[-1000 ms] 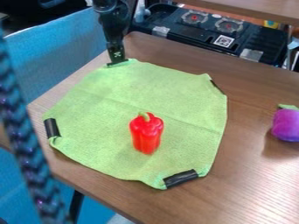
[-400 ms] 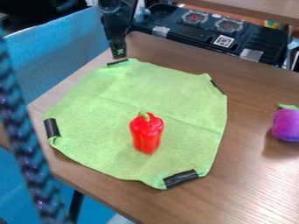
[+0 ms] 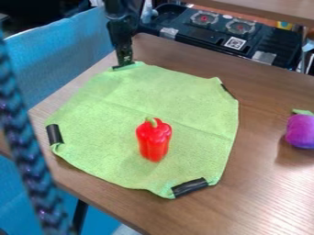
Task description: Fold cloth from top left side to bottom right side
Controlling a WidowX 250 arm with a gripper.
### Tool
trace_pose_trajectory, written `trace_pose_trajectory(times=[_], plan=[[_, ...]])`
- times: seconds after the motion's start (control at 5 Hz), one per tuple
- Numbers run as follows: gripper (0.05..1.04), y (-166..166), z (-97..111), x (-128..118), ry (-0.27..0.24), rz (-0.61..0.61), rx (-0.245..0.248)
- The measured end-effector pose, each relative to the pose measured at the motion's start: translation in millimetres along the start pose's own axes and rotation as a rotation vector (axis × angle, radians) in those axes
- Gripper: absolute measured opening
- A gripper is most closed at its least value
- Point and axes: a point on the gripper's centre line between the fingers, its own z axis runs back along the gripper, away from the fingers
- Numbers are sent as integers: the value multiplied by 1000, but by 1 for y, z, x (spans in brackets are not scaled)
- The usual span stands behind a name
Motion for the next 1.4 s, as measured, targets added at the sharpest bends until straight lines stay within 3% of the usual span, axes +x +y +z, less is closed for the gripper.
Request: trace_pose_trajectory(times=[0.6,1.2,1.4], plan=[[975,2,-21,-4,51,15,3],[233,0,-28,-8,81,24,1],[86,0,-28,-8,79,30,1]])
